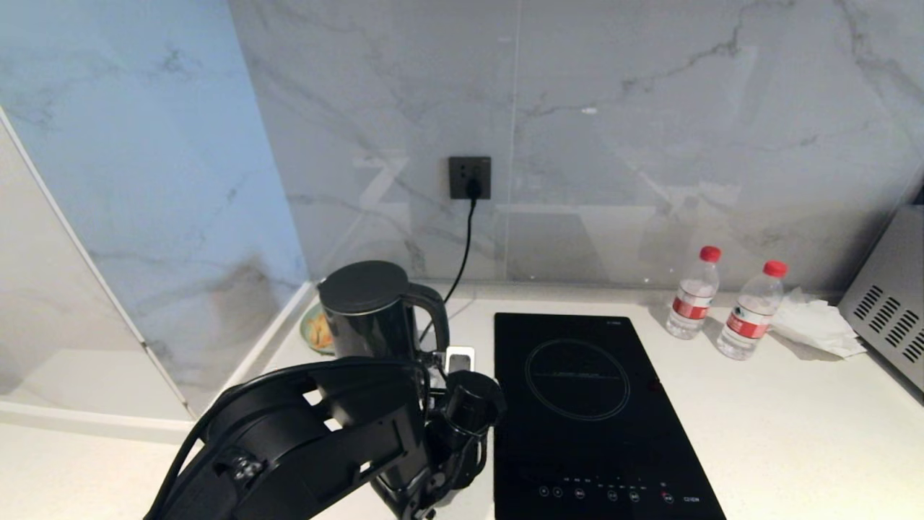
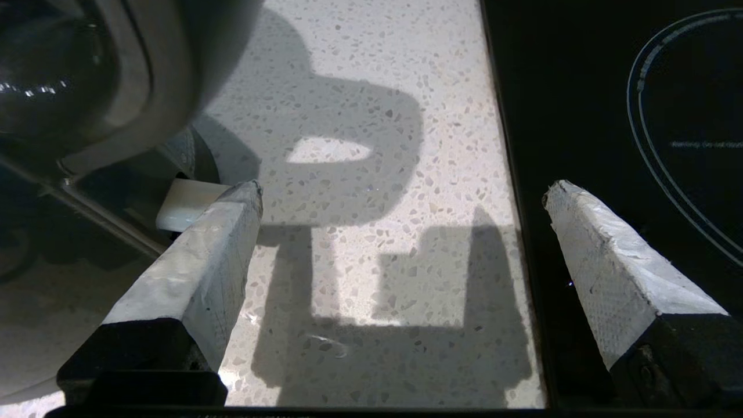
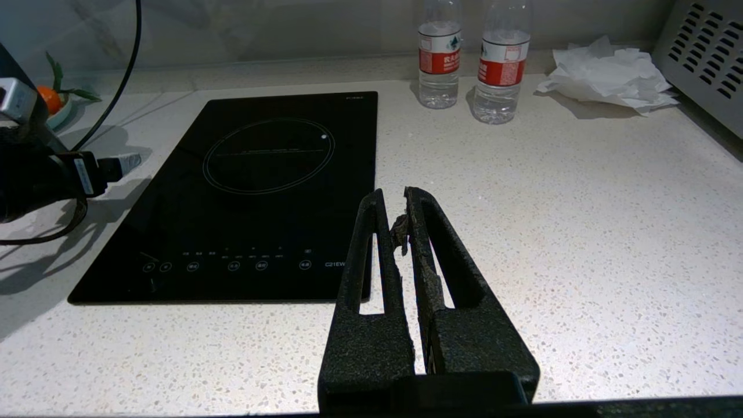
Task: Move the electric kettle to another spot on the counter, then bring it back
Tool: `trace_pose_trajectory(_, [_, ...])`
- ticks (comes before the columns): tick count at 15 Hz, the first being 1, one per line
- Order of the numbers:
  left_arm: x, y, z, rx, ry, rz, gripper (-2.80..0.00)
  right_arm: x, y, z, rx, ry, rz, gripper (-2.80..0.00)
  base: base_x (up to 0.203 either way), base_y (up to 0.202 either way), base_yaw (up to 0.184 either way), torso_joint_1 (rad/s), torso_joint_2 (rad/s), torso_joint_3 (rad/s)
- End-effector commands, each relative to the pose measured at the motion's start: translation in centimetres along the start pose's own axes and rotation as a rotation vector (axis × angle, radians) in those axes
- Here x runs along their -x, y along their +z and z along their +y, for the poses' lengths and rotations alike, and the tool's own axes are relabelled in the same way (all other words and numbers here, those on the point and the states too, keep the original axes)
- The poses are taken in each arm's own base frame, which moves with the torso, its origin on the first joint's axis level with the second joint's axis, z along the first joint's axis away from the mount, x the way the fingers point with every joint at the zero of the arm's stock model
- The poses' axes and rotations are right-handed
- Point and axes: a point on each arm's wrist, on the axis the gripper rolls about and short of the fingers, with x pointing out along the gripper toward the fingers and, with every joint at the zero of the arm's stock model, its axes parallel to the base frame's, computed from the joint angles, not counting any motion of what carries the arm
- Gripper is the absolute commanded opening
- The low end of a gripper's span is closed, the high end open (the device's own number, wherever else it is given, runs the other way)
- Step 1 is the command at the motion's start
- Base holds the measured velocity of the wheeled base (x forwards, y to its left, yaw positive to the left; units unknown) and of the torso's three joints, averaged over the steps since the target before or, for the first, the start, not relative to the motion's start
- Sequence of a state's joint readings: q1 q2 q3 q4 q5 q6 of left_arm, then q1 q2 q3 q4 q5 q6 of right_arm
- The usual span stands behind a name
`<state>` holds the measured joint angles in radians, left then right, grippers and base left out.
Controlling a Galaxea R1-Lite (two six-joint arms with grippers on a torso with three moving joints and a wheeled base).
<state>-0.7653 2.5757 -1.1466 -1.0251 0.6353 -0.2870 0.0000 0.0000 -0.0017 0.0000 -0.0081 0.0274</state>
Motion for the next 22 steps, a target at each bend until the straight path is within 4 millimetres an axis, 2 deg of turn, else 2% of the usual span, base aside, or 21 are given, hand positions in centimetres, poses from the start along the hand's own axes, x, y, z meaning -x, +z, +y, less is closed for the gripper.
trace_pose_trajectory(1, [-0.1,-0.1,0.1,0.003,0.007,-0.003,0.0,0.0,0.0,0.0,0.0,0.0,0.0,-2.8,0.0,0.0,0.0,0.0,0.0,0.0])
trace_pose_trajectory(9, [-0.1,-0.2,0.2,-0.006,0.031,0.007,0.0,0.0,0.0,0.0,0.0,0.0,0.0,-2.8,0.0,0.0,0.0,0.0,0.0,0.0])
trace_pose_trajectory(14, [1.2,0.4,-0.1,0.021,0.008,-0.042,0.0,0.0,0.0,0.0,0.0,0.0,0.0,-2.8,0.0,0.0,0.0,0.0,0.0,0.0])
trace_pose_trajectory(18, [1.6,0.2,-0.5,0.017,-0.003,-0.04,0.0,0.0,0.0,0.0,0.0,0.0,0.0,-2.8,0.0,0.0,0.0,0.0,0.0,0.0])
trace_pose_trajectory(22, [0.3,0.4,-0.6,0.033,0.011,-0.063,0.0,0.0,0.0,0.0,0.0,-0.001,0.0,-2.8,0.0,0.0,0.0,0.0,0.0,0.0])
